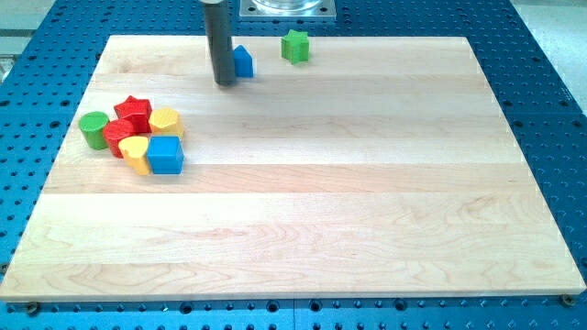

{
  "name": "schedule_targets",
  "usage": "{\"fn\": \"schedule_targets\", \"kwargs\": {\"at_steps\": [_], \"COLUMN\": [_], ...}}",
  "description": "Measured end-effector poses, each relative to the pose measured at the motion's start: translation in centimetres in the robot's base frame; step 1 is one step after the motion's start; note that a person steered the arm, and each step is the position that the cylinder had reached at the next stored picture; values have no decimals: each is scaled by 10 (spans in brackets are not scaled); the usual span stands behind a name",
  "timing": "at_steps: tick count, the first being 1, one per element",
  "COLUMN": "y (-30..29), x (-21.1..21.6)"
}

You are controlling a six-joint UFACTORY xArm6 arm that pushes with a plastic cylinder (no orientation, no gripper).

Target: Place the blue triangle below the green star

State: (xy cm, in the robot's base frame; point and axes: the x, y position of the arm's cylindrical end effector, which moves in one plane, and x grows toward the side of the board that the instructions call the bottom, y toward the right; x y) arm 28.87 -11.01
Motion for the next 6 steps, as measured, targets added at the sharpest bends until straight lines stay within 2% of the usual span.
{"fn": "schedule_targets", "kwargs": {"at_steps": [1,2,3,4,6], "y": [-35,-27,15,1,87], "x": [-6,-31,-37,-15,-23]}}
